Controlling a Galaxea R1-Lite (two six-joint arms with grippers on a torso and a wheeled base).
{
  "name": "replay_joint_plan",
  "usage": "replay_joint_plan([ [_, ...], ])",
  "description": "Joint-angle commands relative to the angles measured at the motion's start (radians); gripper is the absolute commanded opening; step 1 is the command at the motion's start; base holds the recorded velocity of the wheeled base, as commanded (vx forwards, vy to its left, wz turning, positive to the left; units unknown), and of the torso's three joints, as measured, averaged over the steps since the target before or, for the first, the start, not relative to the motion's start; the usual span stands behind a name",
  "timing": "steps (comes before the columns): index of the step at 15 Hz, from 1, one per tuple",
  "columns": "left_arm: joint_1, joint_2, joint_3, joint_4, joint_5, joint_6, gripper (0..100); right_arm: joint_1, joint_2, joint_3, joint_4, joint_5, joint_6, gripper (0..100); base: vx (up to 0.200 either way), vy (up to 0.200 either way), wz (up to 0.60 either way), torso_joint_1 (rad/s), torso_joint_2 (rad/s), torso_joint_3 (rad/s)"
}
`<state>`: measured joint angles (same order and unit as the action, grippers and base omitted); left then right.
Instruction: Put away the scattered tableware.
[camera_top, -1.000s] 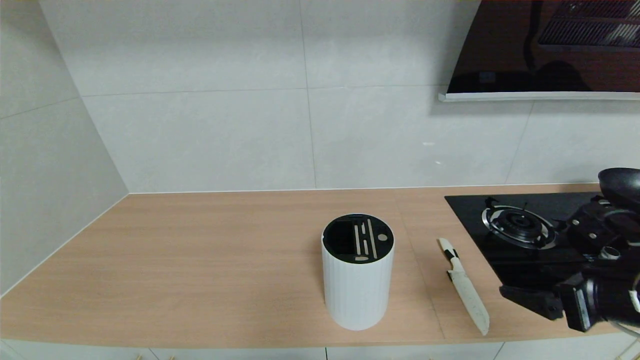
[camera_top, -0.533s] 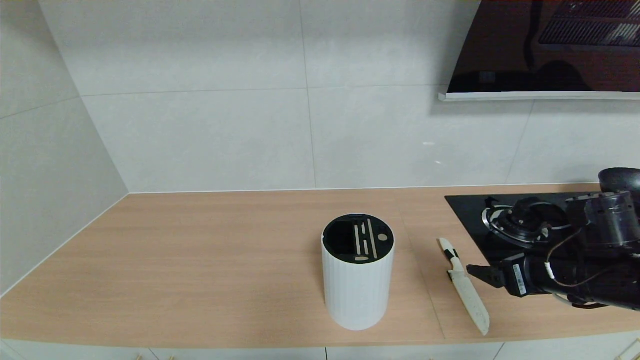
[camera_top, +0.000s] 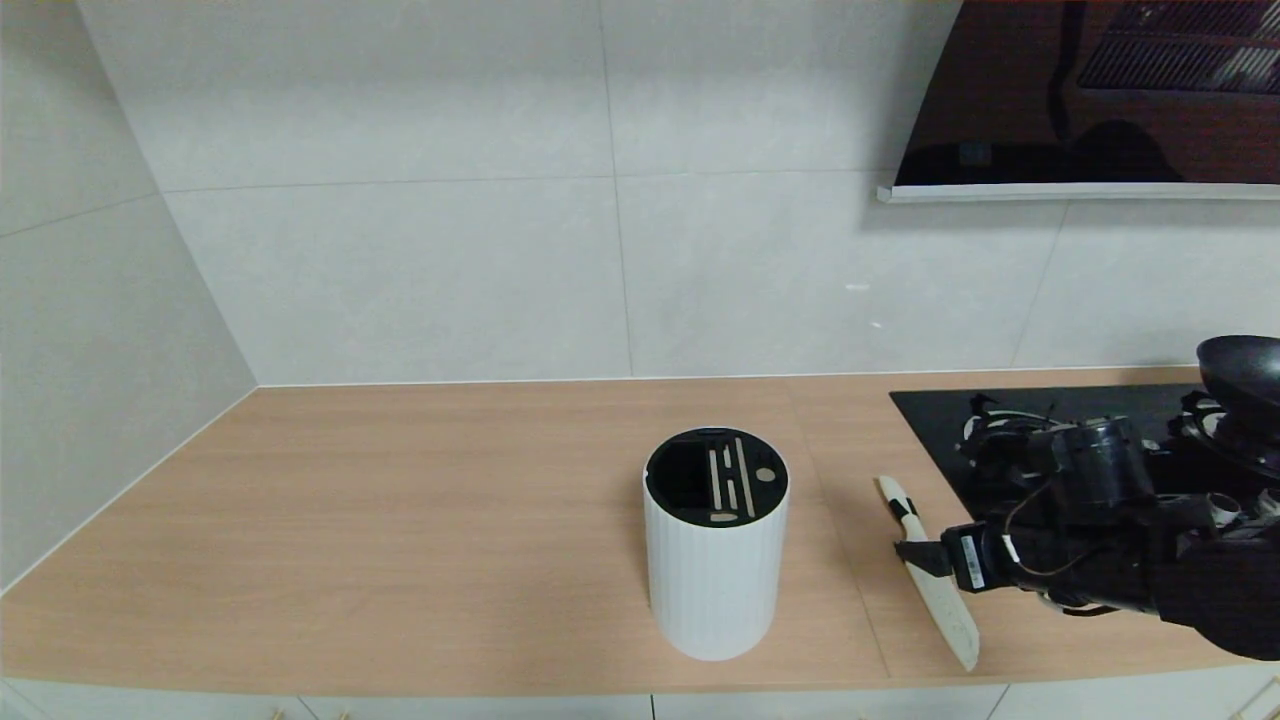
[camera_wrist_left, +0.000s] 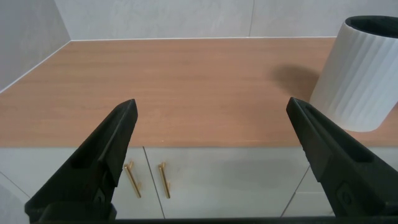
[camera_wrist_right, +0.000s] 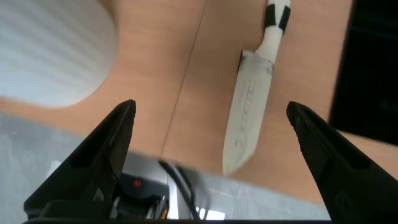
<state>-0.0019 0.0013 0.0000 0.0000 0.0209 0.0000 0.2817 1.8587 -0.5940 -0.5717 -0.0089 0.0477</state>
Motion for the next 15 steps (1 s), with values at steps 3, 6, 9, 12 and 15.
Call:
replay_joint_plan([
  [3, 0.000, 0.000, 0.000, 0.000, 0.001, 0.000, 100, -0.018, 0.283, -0.006, -0.244, -0.088, 0.049, 100, 0.000, 0.000, 0.00, 0.000, 0.00, 0.000],
  [6, -0.001, 0.000, 0.000, 0.000, 0.001, 0.000, 100, -0.021, 0.369, -0.004, -0.361, -0.128, 0.081, 100, 0.000, 0.000, 0.00, 0.000, 0.00, 0.000],
  [9, 0.000, 0.000, 0.000, 0.000, 0.001, 0.000, 100, -0.042, 0.415, -0.033, -0.364, -0.134, 0.084, 100, 0.000, 0.000, 0.00, 0.000, 0.00, 0.000],
  [12, -0.001, 0.000, 0.000, 0.000, 0.001, 0.000, 100, -0.073, 0.438, -0.070, -0.366, -0.144, 0.116, 100, 0.000, 0.000, 0.00, 0.000, 0.00, 0.000],
  [15, -0.001, 0.000, 0.000, 0.000, 0.001, 0.000, 100, -0.072, 0.459, -0.102, -0.369, -0.148, 0.129, 100, 0.000, 0.000, 0.00, 0.000, 0.00, 0.000],
])
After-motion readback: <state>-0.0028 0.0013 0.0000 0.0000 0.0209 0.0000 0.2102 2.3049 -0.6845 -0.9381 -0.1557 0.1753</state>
